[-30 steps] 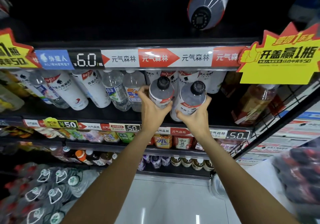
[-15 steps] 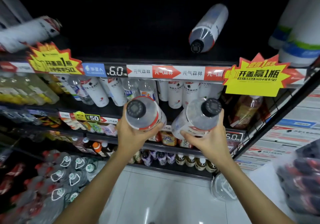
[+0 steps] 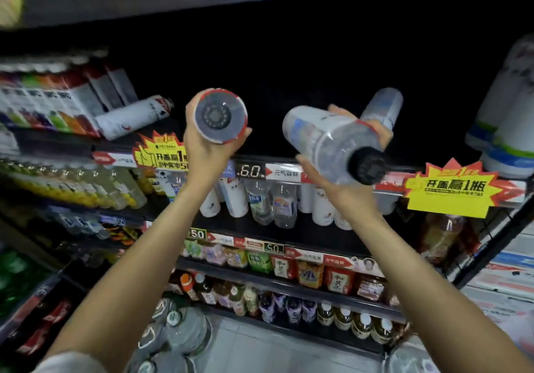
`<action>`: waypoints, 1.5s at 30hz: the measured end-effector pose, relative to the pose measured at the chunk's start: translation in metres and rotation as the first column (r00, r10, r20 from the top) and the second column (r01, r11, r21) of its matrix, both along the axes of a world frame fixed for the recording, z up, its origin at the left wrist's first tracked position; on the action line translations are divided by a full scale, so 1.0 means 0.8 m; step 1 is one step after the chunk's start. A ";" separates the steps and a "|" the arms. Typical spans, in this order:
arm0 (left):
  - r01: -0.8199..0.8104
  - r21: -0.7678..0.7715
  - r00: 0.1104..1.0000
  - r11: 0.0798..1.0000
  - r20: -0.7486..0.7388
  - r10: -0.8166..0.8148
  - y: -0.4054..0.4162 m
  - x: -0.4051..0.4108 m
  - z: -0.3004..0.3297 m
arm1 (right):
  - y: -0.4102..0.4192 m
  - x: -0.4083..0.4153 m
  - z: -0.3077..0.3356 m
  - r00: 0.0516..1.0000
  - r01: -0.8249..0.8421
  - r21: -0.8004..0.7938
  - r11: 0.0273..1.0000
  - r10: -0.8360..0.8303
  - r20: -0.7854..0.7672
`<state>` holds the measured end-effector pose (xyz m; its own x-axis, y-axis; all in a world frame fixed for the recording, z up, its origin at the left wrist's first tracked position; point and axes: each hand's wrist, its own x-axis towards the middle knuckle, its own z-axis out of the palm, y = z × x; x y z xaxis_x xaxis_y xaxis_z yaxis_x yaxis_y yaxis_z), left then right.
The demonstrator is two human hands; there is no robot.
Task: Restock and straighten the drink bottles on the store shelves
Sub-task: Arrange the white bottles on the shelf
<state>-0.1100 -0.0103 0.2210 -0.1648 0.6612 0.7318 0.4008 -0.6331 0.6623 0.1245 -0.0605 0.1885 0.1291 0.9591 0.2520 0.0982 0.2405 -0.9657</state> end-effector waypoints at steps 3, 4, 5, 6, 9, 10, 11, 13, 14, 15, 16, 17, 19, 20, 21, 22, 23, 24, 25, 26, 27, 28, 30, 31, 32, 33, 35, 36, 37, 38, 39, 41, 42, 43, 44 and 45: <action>0.038 -0.047 0.997 0.998 -0.066 -0.041 0.046 -0.007 0.022 | 0.040 -0.034 0.042 0.982 0.055 0.317 0.947 -0.108 0.155; 0.042 -0.059 0.994 0.997 -0.100 -0.047 0.058 -0.012 0.028 | 0.054 -0.042 0.046 0.978 0.040 0.383 0.923 -0.116 0.176; 0.056 -0.071 0.991 0.996 -0.116 -0.064 0.074 -0.018 0.027 | 0.064 -0.050 0.053 0.974 0.032 0.420 0.907 -0.123 0.190; 0.052 -0.090 0.991 0.995 -0.122 -0.063 0.084 -0.023 0.031 | 0.079 -0.056 0.057 0.974 0.024 0.431 0.902 -0.118 0.193; 0.061 -0.128 0.986 0.990 -0.145 -0.080 0.119 -0.035 0.038 | 0.122 -0.070 0.064 0.961 0.046 0.378 0.925 -0.144 0.234; 0.057 -0.147 0.984 0.988 -0.161 -0.080 0.130 -0.037 0.039 | 0.136 -0.076 0.068 0.953 0.061 0.344 0.937 -0.158 0.260; 0.059 -0.165 0.982 0.985 -0.166 -0.087 0.140 -0.038 0.040 | 0.147 -0.083 0.073 0.946 0.076 0.323 0.943 -0.171 0.276; 0.077 -0.211 0.981 0.975 -0.160 -0.112 0.160 -0.041 0.044 | 0.170 -0.094 0.080 0.929 0.105 0.272 0.957 -0.191 0.316; 0.100 -0.229 0.978 0.968 -0.156 -0.138 0.167 -0.042 0.046 | 0.178 -0.097 0.081 0.920 0.120 0.244 0.962 -0.200 0.336; 0.128 -0.241 0.974 0.962 -0.151 -0.168 0.177 -0.043 0.047 | 0.189 -0.102 0.079 0.912 0.136 0.220 0.966 -0.208 0.353; 0.151 -0.250 0.971 0.956 -0.145 -0.192 0.181 -0.042 0.048 | 0.194 -0.104 0.078 0.903 0.150 0.201 0.968 -0.217 0.372; 0.172 -0.253 0.968 0.952 -0.135 -0.210 0.188 -0.043 0.046 | 0.201 -0.107 0.075 0.896 0.165 0.197 0.967 -0.230 0.379; 0.189 -0.260 0.967 0.947 -0.116 -0.225 0.193 -0.043 0.039 | 0.210 -0.113 0.069 0.885 0.208 0.205 0.957 -0.273 0.377; 0.195 -0.271 0.964 0.943 -0.126 -0.236 0.193 -0.044 0.033 | 0.211 -0.114 0.065 0.878 0.222 0.199 0.955 -0.284 0.386; 0.207 -0.281 0.954 0.937 -0.153 -0.256 0.193 -0.044 0.024 | 0.209 -0.113 0.060 0.867 0.224 0.187 0.956 -0.283 0.409; 0.210 -0.296 0.942 0.932 -0.194 -0.274 0.189 -0.044 0.017 | 0.208 -0.111 0.053 0.851 0.221 0.170 0.960 -0.275 0.447; 0.209 -0.313 0.928 0.927 -0.236 -0.289 0.187 -0.045 0.009 | 0.206 -0.109 0.044 0.829 0.218 0.157 0.963 -0.267 0.491; 0.189 -0.321 0.918 0.928 -0.278 -0.283 0.185 -0.046 0.002 | 0.203 -0.107 0.037 0.813 0.223 0.145 0.964 -0.266 0.519; 0.157 -0.313 0.915 0.937 -0.312 -0.257 0.184 -0.044 -0.004 | 0.200 -0.106 0.032 0.802 0.237 0.137 0.962 -0.274 0.530; 0.107 -0.292 0.914 0.950 -0.348 -0.210 0.182 -0.042 -0.006 | 0.199 -0.106 0.031 0.796 0.253 0.143 0.957 -0.290 0.532; 0.048 -0.271 0.911 0.961 -0.383 -0.154 0.181 -0.039 -0.007 | 0.200 -0.108 0.031 0.788 0.271 0.148 0.951 -0.308 0.534; -0.016 -0.254 0.903 0.967 -0.418 -0.095 0.181 -0.036 -0.005 | 0.203 -0.109 0.033 0.780 0.288 0.152 0.945 -0.324 0.536; -0.135 -0.236 0.876 0.962 -0.483 0.005 0.187 -0.029 -0.002 | 0.215 -0.115 0.039 0.768 0.308 0.162 0.938 -0.345 0.540; -0.182 -0.229 0.859 0.956 -0.510 0.041 0.191 -0.026 -0.002 | 0.222 -0.118 0.041 0.760 0.312 0.167 0.935 -0.351 0.546; -0.216 -0.221 0.845 0.951 -0.530 0.069 0.198 -0.022 -0.001 | 0.231 -0.121 0.041 0.752 0.312 0.175 0.934 -0.355 0.556; -0.237 -0.218 0.839 0.947 -0.537 0.086 0.204 -0.017 0.001 | 0.241 -0.124 0.041 0.747 0.316 0.176 0.932 -0.358 0.560; -0.254 -0.233 0.846 0.939 -0.524 0.099 0.215 -0.010 0.004 | 0.257 -0.130 0.041 0.747 0.320 0.171 0.932 -0.359 0.559; -0.260 -0.244 0.850 0.934 -0.516 0.102 0.221 -0.007 0.005 | 0.264 -0.133 0.041 0.749 0.325 0.167 0.931 -0.361 0.556; -0.264 -0.253 0.853 0.931 -0.512 0.102 0.226 -0.005 0.006 | 0.270 -0.135 0.041 0.750 0.335 0.154 0.930 -0.362 0.554; -0.262 -0.265 0.856 0.928 -0.508 0.097 0.231 -0.004 0.006 | 0.275 -0.137 0.041 0.752 0.339 0.145 0.930 -0.360 0.553; -0.253 -0.275 0.860 0.928 -0.504 0.085 0.236 -0.004 0.007 | 0.280 -0.137 0.041 0.755 0.334 0.135 0.933 -0.350 0.554; -0.225 -0.307 0.873 0.925 -0.486 0.051 0.244 -0.006 0.008 | 0.287 -0.136 0.041 0.766 0.302 0.098 0.948 -0.303 0.567; -0.201 -0.338 0.883 0.919 -0.469 0.021 0.246 -0.008 0.010 | 0.288 -0.133 0.042 0.775 0.279 0.074 0.957 -0.270 0.572; -0.168 -0.385 0.898 0.907 -0.439 -0.020 0.247 -0.011 0.011 | 0.285 -0.131 0.043 0.784 0.257 0.039 0.966 -0.232 0.575; -0.129 -0.433 0.914 0.892 -0.400 -0.062 0.247 -0.013 0.013 | 0.281 -0.127 0.045 0.787 0.230 0.019 0.973 -0.197 0.584; -0.096 -0.475 0.927 0.875 -0.362 -0.095 0.245 -0.016 0.014 | 0.273 -0.124 0.047 0.770 0.208 0.004 0.978 -0.167 0.616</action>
<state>-0.1224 0.1856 0.2320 0.0483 0.9417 0.3329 0.6722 -0.2772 0.6865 0.0254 0.1576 0.2264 0.1474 0.9480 0.2821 0.7081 0.0980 -0.6993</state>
